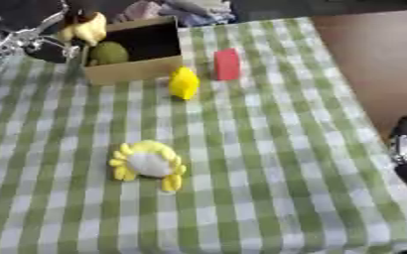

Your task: Pick up objects on the table and place them in the box.

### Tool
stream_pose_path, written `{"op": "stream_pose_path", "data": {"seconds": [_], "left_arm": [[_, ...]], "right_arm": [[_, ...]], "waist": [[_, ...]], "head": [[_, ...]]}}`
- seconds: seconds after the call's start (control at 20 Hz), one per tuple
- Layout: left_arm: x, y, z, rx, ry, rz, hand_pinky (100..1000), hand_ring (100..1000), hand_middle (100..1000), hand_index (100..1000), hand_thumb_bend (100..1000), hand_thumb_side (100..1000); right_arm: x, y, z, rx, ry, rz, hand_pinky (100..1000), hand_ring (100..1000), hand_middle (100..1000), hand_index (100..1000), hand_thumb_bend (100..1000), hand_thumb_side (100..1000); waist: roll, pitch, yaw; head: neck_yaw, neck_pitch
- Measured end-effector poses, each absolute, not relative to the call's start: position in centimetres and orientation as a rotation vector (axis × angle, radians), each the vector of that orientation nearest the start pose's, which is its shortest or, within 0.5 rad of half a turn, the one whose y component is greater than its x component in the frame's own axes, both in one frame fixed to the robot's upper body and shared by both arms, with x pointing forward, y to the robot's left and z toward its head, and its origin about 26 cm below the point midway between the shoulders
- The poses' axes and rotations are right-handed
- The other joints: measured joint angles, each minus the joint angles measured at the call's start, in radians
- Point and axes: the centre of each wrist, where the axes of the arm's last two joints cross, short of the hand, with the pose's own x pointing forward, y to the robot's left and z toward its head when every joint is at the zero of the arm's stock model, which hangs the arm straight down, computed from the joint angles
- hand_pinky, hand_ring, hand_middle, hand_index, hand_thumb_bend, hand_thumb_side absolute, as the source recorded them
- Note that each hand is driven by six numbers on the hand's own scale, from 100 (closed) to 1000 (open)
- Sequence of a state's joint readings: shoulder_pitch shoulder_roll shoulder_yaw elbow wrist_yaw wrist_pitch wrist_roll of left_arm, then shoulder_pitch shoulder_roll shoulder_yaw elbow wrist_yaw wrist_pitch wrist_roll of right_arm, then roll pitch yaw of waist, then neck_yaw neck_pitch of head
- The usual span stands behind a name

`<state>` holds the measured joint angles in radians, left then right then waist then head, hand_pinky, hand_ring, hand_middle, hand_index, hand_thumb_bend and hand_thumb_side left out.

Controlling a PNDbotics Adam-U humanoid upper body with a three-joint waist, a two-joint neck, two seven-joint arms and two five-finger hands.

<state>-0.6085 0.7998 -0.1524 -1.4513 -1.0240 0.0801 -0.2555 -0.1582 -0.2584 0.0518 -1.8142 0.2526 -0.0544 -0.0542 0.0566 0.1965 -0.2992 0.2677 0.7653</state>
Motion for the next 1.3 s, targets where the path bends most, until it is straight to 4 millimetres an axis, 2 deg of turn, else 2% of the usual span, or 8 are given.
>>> {"op": "stream_pose_path", "data": {"seconds": [0.25, 0.55, 0.65, 1.05, 1.3], "left_arm": [[40.5, 37.6, 22.3, 1.536, -1.157, -1.169, 585, 488, 484, 609, 100, 151], [41.3, 40.3, 20.8, 1.479, -1.102, -0.923, 653, 569, 561, 692, 121, 149], [41.5, 40.8, 20.1, 1.431, -1.097, -0.873, 678, 614, 611, 739, 163, 241], [41.5, 41.0, 19.3, 1.315, -1.154, -0.798, 744, 723, 749, 827, 322, 425], [41.2, 40.8, 19.4, 1.284, -1.164, -0.828, 757, 737, 756, 831, 338, 437]], "right_arm": [[30.4, -25.8, 10.6, -0.36, -2.004, 0.45, 602, 651, 627, 829, 100, 410], [30.6, -25.3, 10.9, -0.329, -2.017, 0.475, 602, 651, 627, 829, 100, 399], [30.6, -25.2, 11.0, -0.323, -2.02, 0.478, 602, 651, 627, 829, 100, 391], [30.7, -25.1, 11.1, -0.317, -2.021, 0.479, 602, 651, 627, 829, 100, 395], [30.8, -25.1, 11.2, -0.317, -2.025, 0.48, 603, 651, 627, 830, 100, 401]], "waist": [[0.007, 0.001, -0.039], [0.007, 0.005, -0.079], [0.008, 0.013, -0.087], [0.015, 0.019, -0.089], [0.015, 0.019, -0.081]], "head": [[0.015, 0.0], [0.034, -0.007], [0.039, -0.011], [0.042, -0.015], [0.038, -0.018]]}}
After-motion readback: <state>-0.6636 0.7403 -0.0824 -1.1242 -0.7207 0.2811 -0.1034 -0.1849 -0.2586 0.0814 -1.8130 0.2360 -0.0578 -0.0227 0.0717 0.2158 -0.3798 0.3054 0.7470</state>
